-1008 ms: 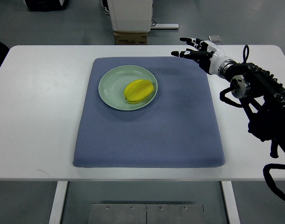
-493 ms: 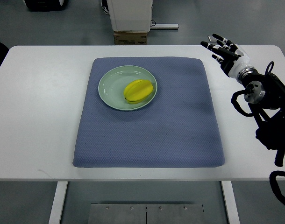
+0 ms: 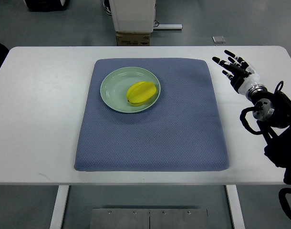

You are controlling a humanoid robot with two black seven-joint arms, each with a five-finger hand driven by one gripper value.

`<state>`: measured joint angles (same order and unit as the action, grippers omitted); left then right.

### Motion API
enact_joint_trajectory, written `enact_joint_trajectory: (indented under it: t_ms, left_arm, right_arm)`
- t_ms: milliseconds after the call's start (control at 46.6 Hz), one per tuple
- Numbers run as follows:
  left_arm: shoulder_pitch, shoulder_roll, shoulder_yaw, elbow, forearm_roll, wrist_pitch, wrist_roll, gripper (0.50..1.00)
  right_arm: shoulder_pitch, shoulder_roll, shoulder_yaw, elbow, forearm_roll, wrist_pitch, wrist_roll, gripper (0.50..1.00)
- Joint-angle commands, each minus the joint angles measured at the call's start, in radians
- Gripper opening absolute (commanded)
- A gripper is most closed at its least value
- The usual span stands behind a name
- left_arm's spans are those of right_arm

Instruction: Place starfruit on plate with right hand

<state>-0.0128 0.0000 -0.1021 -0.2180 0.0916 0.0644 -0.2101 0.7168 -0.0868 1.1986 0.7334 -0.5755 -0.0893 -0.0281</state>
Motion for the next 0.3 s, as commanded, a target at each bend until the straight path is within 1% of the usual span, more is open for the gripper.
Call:
enact_joint_trajectory:
  t_ms: [0, 107, 279]
  left_arm:
    - [0.001, 0.000, 0.001, 0.000, -0.001, 0.000, 0.000, 1.000]
    - [-0.001, 0.000, -0.001, 0.000, -0.001, 0.000, 0.000, 1.000]
    - [0.001, 0.000, -0.001, 0.000, -0.001, 0.000, 0.000, 1.000]
  right_arm:
    - [-0.002, -0.001, 0.006, 0.000, 0.005, -0.001, 0.022, 1.000]
    - [-0.013, -0.001, 0.007, 0.000, 0.045, -0.003, 0.063, 1.000]
    - [-0.023, 0.001, 0.006, 0.006, 0.077, -0.001, 0.088, 1.000]
